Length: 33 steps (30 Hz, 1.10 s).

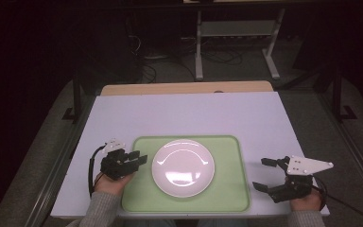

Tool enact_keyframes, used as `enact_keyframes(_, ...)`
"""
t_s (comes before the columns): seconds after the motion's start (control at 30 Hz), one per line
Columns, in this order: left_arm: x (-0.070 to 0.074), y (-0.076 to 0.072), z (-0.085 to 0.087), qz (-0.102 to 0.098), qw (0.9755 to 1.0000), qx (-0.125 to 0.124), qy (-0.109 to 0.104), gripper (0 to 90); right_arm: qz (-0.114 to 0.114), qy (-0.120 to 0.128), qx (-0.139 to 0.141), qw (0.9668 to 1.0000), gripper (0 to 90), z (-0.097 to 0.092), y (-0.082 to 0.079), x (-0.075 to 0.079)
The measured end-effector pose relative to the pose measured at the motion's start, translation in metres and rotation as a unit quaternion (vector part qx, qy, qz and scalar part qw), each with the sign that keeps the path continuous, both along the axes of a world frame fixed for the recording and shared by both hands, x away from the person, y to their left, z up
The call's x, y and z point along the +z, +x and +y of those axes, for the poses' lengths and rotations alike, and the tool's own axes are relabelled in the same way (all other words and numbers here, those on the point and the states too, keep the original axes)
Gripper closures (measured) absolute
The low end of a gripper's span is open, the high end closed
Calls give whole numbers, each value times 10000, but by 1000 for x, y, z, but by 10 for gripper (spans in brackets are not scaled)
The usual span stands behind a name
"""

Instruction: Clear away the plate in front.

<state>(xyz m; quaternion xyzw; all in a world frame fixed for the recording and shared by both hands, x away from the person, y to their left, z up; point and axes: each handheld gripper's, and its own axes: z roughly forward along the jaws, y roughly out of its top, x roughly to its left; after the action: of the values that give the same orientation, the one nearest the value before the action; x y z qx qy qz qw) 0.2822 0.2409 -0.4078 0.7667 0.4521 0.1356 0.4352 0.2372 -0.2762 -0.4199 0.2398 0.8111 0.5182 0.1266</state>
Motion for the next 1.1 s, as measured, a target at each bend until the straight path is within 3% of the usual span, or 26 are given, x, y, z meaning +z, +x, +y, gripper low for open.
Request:
enact_keyframes(0.33,11,-9,11,-661,9974,-231,155,472,3,5,-43,10000,132,-2,0,0)
enact_keyframes(0.57,10,-14,16,-861,9952,-327,344,400,-5,11,-68,10000,132,-3,0,0)
enact_keyframes(1.1,3,-24,35,-1277,9910,-238,316,279,56,-35,-89,9999,132,-3,1,-1)
